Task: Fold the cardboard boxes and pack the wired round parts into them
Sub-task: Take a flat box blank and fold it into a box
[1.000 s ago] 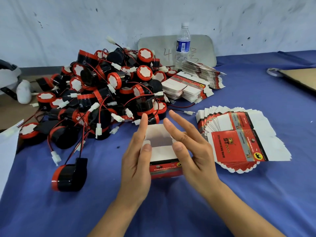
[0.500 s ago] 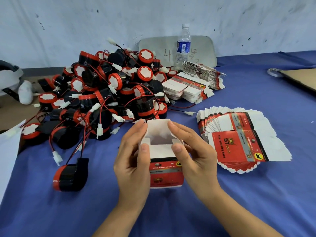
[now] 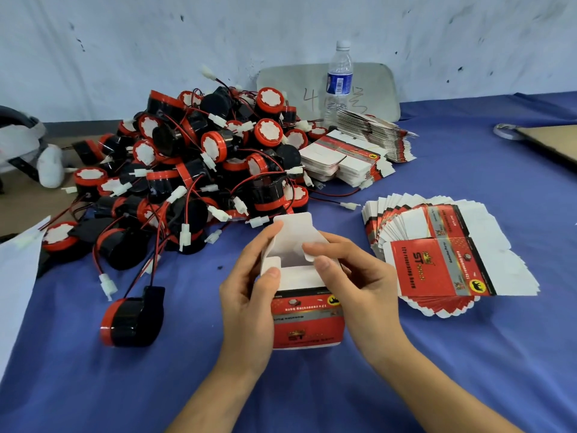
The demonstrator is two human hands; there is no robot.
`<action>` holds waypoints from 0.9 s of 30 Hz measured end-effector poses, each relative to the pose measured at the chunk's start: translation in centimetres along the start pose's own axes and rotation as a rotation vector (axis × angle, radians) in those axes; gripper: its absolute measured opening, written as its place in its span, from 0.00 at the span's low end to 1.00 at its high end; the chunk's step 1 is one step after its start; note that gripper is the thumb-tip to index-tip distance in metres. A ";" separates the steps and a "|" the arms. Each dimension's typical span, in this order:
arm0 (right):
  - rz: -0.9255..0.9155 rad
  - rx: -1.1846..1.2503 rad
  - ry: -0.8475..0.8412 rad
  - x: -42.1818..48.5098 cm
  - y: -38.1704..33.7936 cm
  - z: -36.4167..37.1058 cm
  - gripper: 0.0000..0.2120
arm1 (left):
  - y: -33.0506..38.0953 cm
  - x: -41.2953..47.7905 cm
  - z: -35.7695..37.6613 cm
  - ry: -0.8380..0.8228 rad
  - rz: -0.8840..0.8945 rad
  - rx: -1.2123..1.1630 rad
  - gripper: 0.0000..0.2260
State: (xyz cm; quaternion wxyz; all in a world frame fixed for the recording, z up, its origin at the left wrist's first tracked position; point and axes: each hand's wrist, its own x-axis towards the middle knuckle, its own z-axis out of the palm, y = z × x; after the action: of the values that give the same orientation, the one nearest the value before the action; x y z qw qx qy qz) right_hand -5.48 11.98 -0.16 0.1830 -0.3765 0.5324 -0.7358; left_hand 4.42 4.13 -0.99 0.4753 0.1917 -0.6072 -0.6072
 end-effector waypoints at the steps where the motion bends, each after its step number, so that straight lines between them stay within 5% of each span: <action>1: 0.003 -0.004 -0.001 0.0 0.0 0.0 0.08 | 0.0 0.0 0.0 -0.006 -0.013 -0.003 0.19; 13: 0.116 0.097 -0.025 0.3 0.0 0.0 0.16 | -0.1 0.2 -0.1 0.016 0.141 0.254 0.12; 19: 0.455 0.458 -0.179 1.4 -1.3 -0.9 0.26 | 0.3 0.3 -0.2 -0.002 0.251 0.341 0.15; 27: 0.528 0.429 -0.318 2.1 -1.9 -2.1 0.15 | 1.2 0.0 -0.3 -0.067 0.414 0.366 0.16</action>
State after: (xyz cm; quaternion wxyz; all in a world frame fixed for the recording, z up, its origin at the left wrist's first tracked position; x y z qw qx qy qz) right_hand -8.13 12.60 2.03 0.5214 -0.2889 0.4096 -0.6906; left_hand 5.11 4.19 0.03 0.5265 0.1259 -0.7483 -0.3834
